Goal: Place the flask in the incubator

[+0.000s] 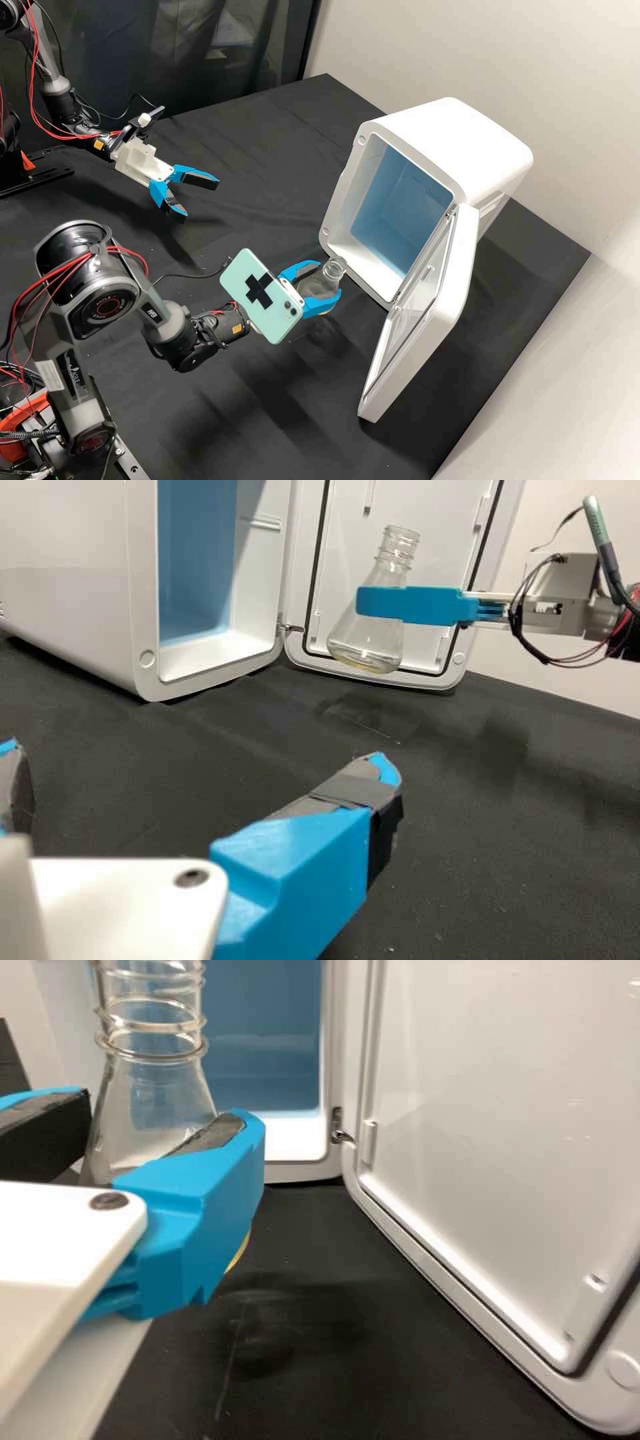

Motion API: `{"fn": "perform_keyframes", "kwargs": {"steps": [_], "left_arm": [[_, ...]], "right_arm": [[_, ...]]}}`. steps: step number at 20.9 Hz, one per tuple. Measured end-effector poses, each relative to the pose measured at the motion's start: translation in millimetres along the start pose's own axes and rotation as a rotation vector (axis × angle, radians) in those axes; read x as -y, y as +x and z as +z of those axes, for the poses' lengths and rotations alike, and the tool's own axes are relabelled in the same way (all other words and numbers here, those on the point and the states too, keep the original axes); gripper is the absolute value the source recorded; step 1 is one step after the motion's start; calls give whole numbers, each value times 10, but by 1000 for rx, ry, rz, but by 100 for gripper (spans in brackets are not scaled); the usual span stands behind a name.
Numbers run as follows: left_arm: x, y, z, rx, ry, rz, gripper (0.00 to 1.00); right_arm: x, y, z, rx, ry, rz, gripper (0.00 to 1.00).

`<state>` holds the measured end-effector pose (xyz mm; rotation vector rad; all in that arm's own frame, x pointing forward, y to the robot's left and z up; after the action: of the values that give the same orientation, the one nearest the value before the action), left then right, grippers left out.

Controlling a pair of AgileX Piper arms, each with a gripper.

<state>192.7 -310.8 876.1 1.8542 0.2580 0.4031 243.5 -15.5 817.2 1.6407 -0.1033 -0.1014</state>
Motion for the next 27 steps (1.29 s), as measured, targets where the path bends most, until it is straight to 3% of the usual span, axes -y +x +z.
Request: {"fn": "perform_keyframes", "kwargs": {"steps": [3,5,7,13,17,22,27], "left_arm": [[0,0,0,0,0,0,100],[2,1,4,2,0,-1,100],[3,2,7,3,1,-1,100],[14,9,33,14,3,-7,100],[26,16,61,26,5,-12,100],[18,39,71,34,7,-9,100],[47,57,102,46,5,-18,100]], "right_arm": [[9,89,-86,-4,3,-5,0],[-14,189,-152,-14,-7,16,0],[-56,311,-203,-5,-3,60,0],[-107,722,-270,52,-39,101,0],[-139,960,-323,86,-31,134,0],[-98,1257,-523,74,-70,134,0],[-85,1485,-701,89,-68,131,0]]}}
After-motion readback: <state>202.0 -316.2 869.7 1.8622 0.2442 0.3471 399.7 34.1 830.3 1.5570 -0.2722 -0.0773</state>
